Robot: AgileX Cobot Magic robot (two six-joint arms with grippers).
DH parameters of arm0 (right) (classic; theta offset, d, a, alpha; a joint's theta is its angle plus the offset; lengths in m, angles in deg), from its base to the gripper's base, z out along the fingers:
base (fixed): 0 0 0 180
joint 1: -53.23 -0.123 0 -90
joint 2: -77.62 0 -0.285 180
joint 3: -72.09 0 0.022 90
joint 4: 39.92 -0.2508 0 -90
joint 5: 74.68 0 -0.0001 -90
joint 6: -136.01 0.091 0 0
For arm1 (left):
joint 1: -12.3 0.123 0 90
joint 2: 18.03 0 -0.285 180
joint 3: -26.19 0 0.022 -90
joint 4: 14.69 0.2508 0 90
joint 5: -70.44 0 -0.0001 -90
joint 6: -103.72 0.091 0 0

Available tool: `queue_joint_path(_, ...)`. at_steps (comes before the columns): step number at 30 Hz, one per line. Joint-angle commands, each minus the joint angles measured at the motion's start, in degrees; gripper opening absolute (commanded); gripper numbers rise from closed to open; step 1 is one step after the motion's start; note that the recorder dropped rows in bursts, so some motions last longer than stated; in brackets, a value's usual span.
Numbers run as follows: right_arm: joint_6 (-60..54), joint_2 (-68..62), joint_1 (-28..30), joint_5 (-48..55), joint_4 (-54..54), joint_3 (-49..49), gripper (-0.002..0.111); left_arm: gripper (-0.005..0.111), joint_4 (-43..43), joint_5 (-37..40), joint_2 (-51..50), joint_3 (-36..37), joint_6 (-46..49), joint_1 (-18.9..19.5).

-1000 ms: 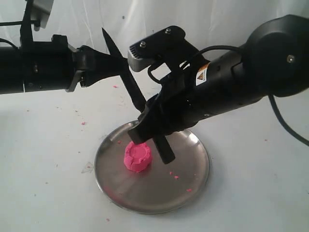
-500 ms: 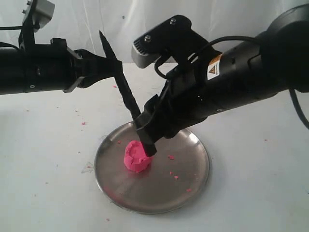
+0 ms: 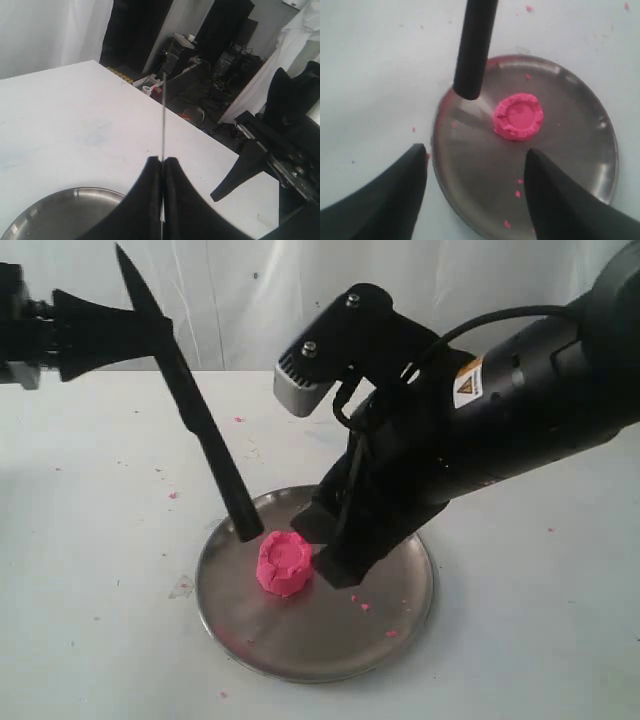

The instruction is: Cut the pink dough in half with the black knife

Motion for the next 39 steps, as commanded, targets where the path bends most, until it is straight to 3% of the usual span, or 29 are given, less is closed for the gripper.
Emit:
queue_joint_path(1, -13.2, 1.2, 0.1, -0.1, -12.3, 0.0, 0.054, 0.000, 0.8, 10.6, 0.5, -0.5, 3.1, 5.1)
queue_joint_path(3, -16.4, 1.2, 0.1, -0.1, -15.5, 0.0, 0.054, 0.000, 0.8, 13.8, 0.4, -0.5, 4.2, 5.6)
queue_joint_path(23, -40.4, -5.9, 2.1, -4.7, -32.9, 0.0, 0.054, 0.000, 0.0, 13.8, -0.1, -0.5, 4.0, 5.6)
queue_joint_path(32, -56.7, -9.8, 11.2, 5.3, -52.8, -0.1, 0.054, 0.000, 0.2, 13.8, -0.1, -0.5, 4.1, 5.6)
queue_joint_path(39, -62.5, -13.8, 11.8, 11.4, -58.8, -1.4, 0.053, 0.000, -0.1, 13.8, -0.1, -0.5, 3.8, 3.2)
